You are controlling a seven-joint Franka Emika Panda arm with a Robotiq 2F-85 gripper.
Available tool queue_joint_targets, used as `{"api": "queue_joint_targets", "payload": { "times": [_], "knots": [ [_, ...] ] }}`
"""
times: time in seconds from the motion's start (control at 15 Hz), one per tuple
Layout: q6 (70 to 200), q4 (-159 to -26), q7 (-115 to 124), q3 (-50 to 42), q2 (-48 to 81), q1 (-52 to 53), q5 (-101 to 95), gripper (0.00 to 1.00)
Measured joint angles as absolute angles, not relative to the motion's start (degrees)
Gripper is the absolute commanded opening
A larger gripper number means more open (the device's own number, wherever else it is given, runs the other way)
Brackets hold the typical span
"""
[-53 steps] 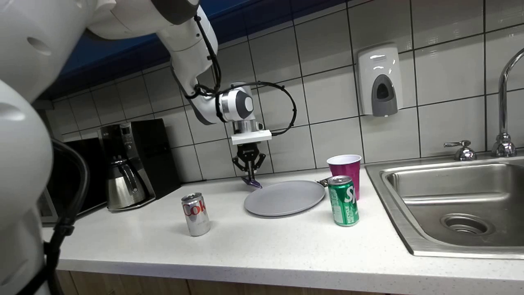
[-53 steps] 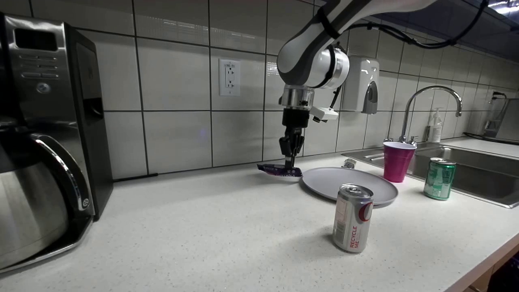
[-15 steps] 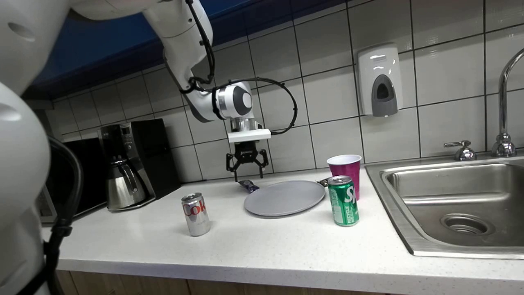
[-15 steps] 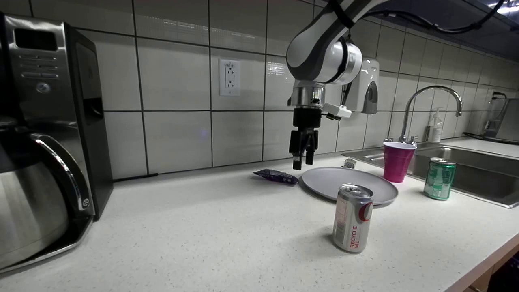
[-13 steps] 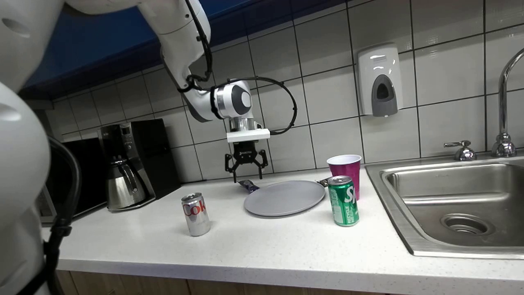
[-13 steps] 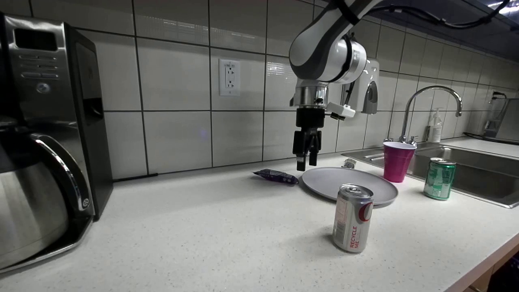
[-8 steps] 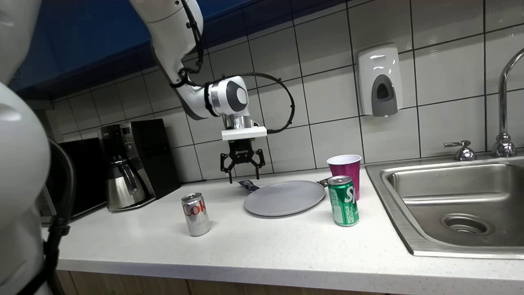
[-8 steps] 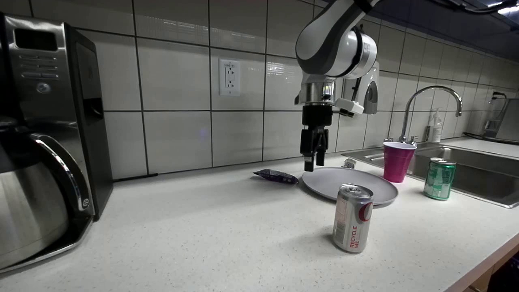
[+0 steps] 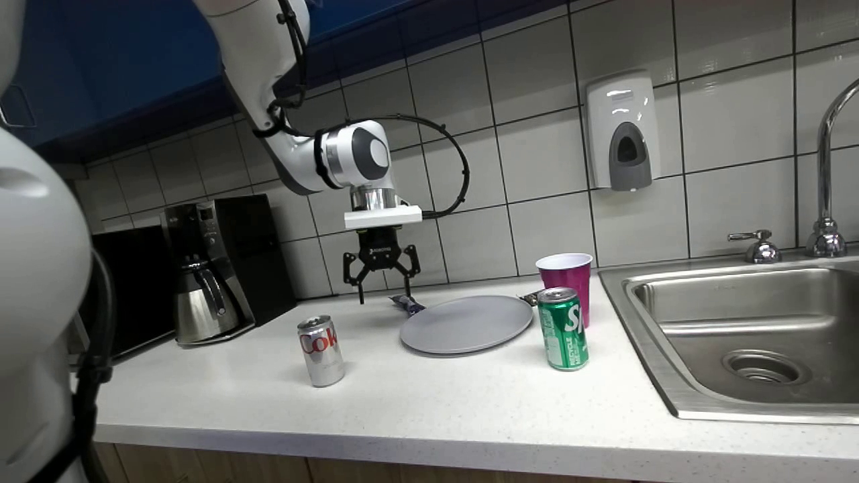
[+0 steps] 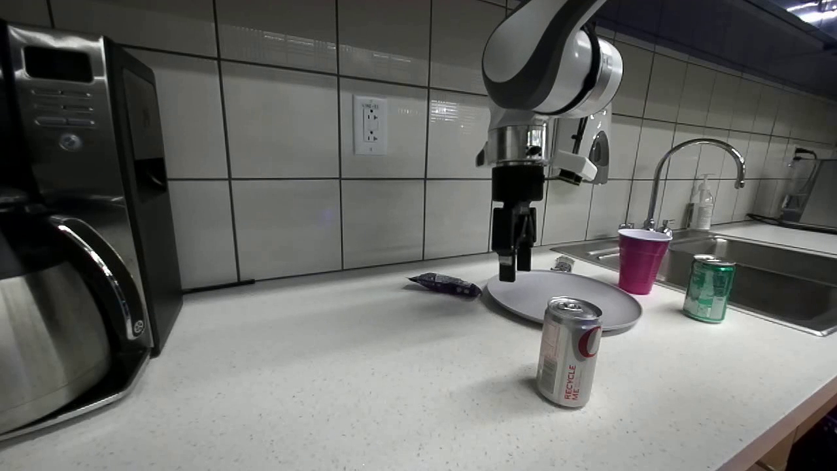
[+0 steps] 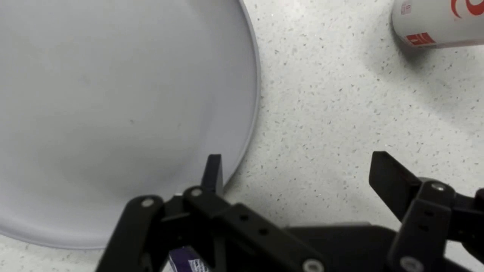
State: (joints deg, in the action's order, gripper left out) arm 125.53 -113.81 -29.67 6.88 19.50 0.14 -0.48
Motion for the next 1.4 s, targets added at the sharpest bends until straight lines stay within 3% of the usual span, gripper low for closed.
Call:
{"api": "queue_joint_targets", "payload": {
  "times": [1.4],
  "knots": [
    [129.2, -120.0, -20.8, 6.9, 16.2, 6.5, -7.0, 1.00]
  ]
}}
